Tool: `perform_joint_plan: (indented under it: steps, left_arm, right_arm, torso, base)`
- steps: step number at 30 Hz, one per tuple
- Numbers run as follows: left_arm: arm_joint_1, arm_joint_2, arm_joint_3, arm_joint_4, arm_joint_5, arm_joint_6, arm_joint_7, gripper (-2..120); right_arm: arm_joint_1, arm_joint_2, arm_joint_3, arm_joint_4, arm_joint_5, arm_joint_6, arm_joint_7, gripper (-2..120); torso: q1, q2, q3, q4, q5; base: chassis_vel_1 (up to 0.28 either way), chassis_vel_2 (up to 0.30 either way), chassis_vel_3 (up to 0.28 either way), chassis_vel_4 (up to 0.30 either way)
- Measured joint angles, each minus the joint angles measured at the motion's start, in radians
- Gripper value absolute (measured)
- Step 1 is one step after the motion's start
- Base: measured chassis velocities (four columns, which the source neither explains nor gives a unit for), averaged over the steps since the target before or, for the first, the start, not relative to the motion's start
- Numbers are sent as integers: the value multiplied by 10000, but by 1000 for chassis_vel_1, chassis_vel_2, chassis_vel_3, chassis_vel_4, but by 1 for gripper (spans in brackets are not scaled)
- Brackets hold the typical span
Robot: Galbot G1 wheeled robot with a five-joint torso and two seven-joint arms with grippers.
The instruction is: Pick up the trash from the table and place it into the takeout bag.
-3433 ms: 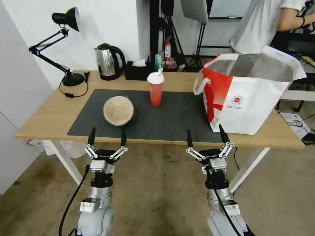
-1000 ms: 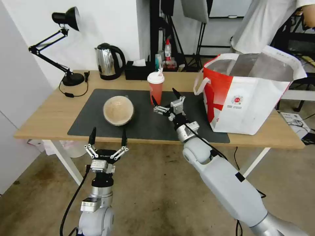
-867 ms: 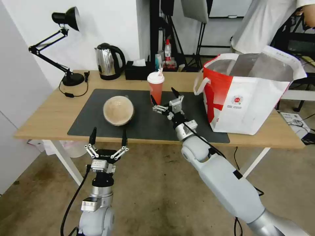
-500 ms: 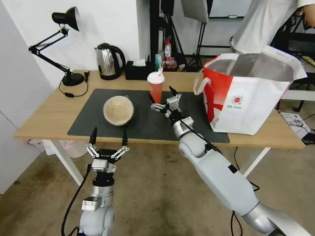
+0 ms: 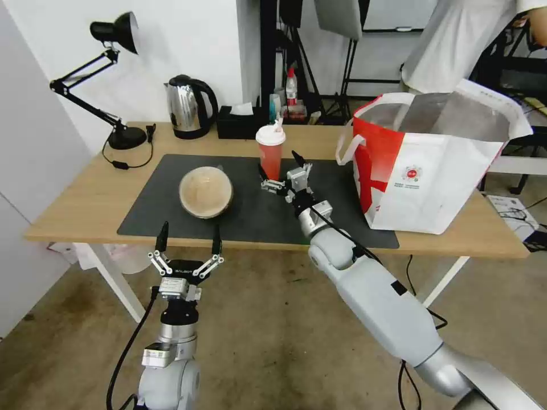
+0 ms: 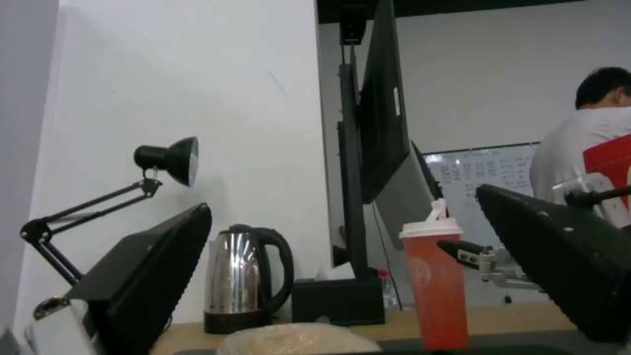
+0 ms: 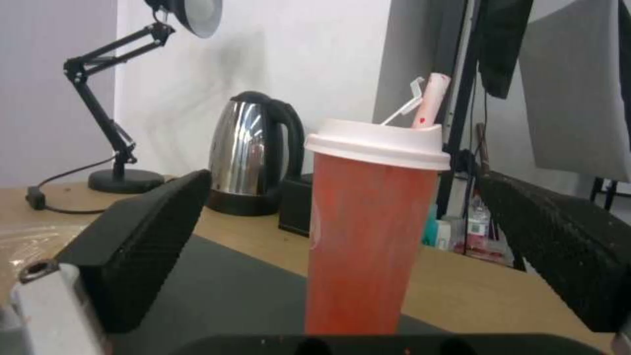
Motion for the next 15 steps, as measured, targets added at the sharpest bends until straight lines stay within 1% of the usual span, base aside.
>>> perform_joint_plan:
  steps: [15]
  left_arm:
    - [10, -1, 0, 58, 7, -27, 4, 100]
  right_arm:
    - [242, 170, -70, -626, -25, 174, -166, 100]
  torso:
    - [-1, 0, 0, -1, 0]
  base:
    - [0, 0, 0, 0]
